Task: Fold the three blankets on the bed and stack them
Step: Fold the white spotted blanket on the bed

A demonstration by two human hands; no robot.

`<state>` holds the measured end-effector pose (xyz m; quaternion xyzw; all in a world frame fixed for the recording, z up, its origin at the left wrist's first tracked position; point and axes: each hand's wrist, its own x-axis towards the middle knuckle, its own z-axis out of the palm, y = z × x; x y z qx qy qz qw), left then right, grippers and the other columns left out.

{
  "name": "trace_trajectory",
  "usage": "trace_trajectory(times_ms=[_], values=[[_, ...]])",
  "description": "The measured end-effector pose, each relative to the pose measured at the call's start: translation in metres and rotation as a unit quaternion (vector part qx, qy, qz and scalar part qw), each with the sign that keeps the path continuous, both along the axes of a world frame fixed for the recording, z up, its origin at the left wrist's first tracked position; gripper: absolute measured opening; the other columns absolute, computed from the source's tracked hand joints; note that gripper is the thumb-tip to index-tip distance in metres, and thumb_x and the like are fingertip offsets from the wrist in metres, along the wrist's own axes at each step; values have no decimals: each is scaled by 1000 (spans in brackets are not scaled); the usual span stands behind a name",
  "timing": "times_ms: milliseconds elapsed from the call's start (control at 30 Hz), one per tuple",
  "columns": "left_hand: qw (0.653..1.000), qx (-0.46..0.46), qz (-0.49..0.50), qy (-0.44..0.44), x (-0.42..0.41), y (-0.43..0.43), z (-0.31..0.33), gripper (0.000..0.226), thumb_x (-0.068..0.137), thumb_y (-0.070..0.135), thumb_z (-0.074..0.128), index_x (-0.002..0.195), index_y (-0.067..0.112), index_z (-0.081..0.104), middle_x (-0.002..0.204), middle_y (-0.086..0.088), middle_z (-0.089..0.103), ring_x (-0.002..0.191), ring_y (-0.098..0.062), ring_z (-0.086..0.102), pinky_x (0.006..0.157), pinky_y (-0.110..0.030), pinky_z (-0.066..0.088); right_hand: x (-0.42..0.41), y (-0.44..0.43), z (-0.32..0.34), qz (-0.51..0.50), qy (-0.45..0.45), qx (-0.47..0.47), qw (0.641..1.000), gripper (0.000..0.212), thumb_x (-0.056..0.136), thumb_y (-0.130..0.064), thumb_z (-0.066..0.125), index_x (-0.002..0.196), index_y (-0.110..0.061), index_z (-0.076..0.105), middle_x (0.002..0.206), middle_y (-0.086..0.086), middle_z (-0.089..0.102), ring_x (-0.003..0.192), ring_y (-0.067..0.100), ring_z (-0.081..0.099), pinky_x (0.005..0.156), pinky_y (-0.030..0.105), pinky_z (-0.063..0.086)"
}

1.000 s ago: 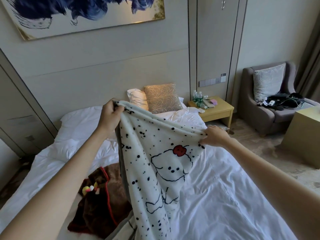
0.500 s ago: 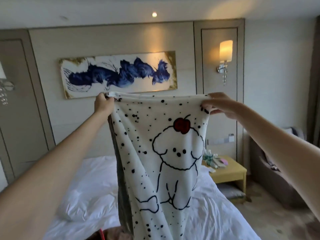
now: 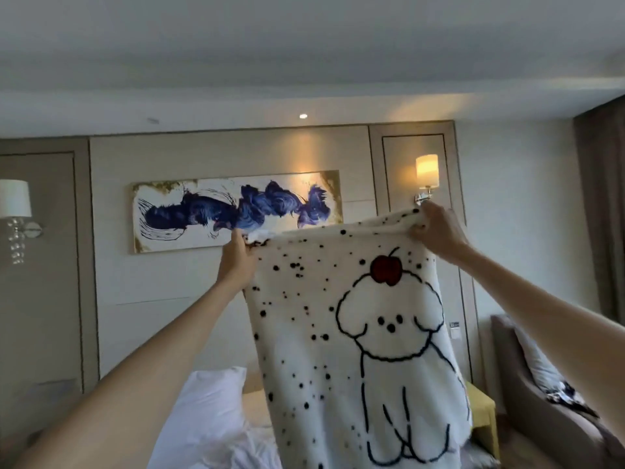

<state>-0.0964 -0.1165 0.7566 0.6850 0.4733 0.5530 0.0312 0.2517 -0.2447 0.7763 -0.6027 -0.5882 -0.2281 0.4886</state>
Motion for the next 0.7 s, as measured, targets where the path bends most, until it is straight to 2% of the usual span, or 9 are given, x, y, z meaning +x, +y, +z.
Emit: trace_trajectory(times_ms=[133, 233, 367, 467, 533, 700], values=[[998, 21, -28, -52, 17, -1, -4, 27, 94, 9, 48, 121, 9, 51, 108, -4, 55, 89, -18, 48, 64, -23, 35, 14, -11, 3, 9, 71, 55, 996, 14, 81, -3, 65, 93, 1, 57, 87, 22, 62, 76, 31, 57, 67, 46, 53], [995, 13, -48, -81, 27, -12, 5, 22, 96, 13, 47, 118, 13, 51, 105, -1, 53, 89, -18, 48, 56, -18, 31, 24, -27, 8, 20, 108, 82, 991, 16, 80, -7, 66, 93, -6, 58, 85, 14, 59, 76, 26, 53, 62, 34, 47], [990, 52, -80, -99, 35, -32, 31, 15, 100, 20, 42, 113, 16, 48, 99, 3, 53, 79, -8, 49, 59, -22, 36, 30, -50, 25, 37, 174, 96, 979, 12, 77, -14, 64, 86, -11, 56, 78, 6, 54, 67, 20, 48, 50, 21, 34], [983, 98, -105, -113, 34, -53, 59, 19, 102, 18, 38, 116, 10, 48, 102, 0, 53, 87, -16, 50, 63, -24, 39, 25, -66, 46, 101, 281, 121, 947, 14, 68, -15, 59, 64, -22, 48, 63, -2, 46, 56, 14, 41, 49, 21, 31], [979, 131, -100, -121, 30, -69, 80, 23, 104, 21, 36, 118, 9, 49, 104, -1, 55, 91, -18, 51, 68, -29, 39, 21, -75, 62, 142, 324, 152, 923, 15, 62, -12, 53, 56, -21, 43, 58, -2, 40, 53, 16, 38, 49, 21, 29], [973, 165, -97, -132, 11, -77, 101, 25, 103, 26, 36, 118, 11, 51, 107, -3, 57, 94, -20, 53, 77, -34, 44, 8, -77, 82, 198, 341, 188, 900, 14, 55, -11, 50, 53, -21, 41, 54, -2, 37, 48, 15, 35, 46, 18, 30]])
